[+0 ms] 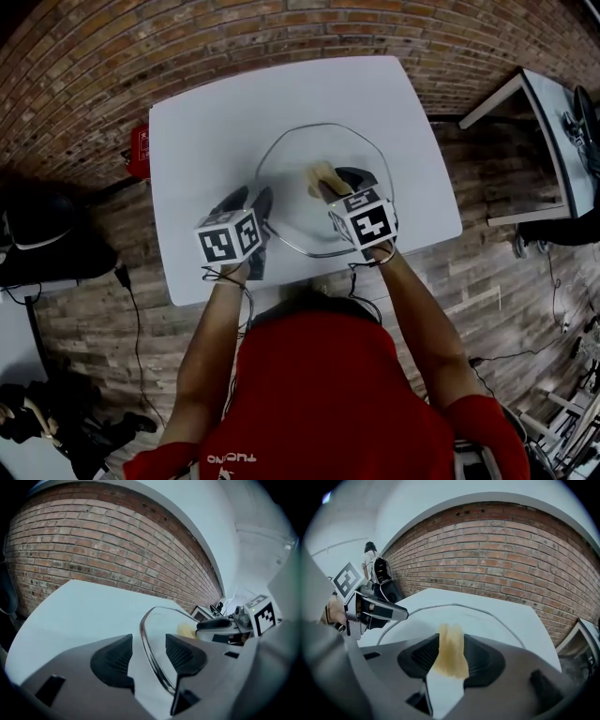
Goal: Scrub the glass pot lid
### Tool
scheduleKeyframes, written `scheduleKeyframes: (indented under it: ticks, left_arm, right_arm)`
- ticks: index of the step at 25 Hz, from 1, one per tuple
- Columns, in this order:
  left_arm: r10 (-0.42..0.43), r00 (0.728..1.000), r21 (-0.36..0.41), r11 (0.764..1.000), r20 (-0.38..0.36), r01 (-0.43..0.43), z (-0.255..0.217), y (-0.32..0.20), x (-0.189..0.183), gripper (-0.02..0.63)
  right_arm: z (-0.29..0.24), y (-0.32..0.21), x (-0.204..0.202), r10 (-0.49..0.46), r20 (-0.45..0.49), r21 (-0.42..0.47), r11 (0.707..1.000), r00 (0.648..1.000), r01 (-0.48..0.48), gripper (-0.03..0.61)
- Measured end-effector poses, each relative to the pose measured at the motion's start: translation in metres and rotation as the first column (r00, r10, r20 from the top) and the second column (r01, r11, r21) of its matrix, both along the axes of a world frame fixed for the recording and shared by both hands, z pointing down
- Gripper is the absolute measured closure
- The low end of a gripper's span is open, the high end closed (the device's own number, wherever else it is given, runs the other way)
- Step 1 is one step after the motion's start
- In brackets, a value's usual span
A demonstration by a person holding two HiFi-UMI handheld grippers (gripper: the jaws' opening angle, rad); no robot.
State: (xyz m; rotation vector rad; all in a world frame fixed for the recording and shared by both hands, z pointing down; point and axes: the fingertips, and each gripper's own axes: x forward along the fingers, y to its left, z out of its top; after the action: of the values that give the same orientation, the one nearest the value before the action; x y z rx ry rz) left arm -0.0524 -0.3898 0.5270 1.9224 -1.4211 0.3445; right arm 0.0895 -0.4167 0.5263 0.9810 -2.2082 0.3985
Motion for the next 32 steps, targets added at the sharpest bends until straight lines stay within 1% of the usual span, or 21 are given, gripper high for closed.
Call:
scheduleKeyframes:
  ticks: [6,11,13,14,15,20,25,28,32]
  left_arm:
    - [-0.008,1.0,-0.071,0.997,-0.016,0.007,0.016,0.0,0.001,0.403]
    - [0.004,1.0,-0.091,0.996,-0.029,-0.007,0.021,0.0,0.002,0.41]
    - [0.01,0.999,-0.092,0.996,-0.034,-0.013,0.022,0.0,0.004,0.445]
    - [0.012,0.999,-0.089,0.996,-0.037,-0.016,0.021,0.0,0.005,0.459]
    - [0.014,0.999,-0.087,0.996,-0.037,-0.017,0.021,-0.001,0.006,0.475]
    - [0.004,0.999,-0.087,0.996,-0.042,-0.008,0.021,-0.002,0.007,0.488]
    - [-0.012,0.999,-0.092,0.996,-0.052,0.007,0.02,-0.002,0.007,0.495]
    - [-0.016,0.998,-0.097,0.995,-0.061,0.01,0.02,-0.001,0.006,0.5]
    - [-0.02,0.998,-0.1,0.995,-0.061,0.014,0.02,0.001,0.006,0.5]
  right_arm:
    - [0.015,-0.001,0.002,-0.006,-0.029,-0.049,0.999,1.0,0.005,0.42]
    - [0.021,-0.002,0.002,-0.009,-0.038,-0.059,0.998,0.999,0.007,0.427]
    - [0.021,-0.001,0.002,-0.01,-0.042,-0.053,0.999,0.999,0.008,0.459]
    - [0.021,-0.001,0.001,-0.011,-0.044,-0.048,0.999,0.999,0.009,0.487]
    - [0.021,-0.001,0.0,-0.012,-0.047,-0.042,0.999,0.999,0.01,0.496]
    - [0.025,0.001,-0.002,-0.014,-0.053,-0.041,0.999,0.999,0.011,0.522]
    - [0.018,-0.001,-0.001,0.0,-0.043,-0.054,0.999,0.999,-0.002,0.528]
    - [0.0,-0.008,-0.005,0.022,-0.015,-0.03,0.999,1.0,-0.022,0.528]
    - [-0.022,-0.028,-0.024,0.035,0.039,0.006,0.999,0.999,-0.035,0.528]
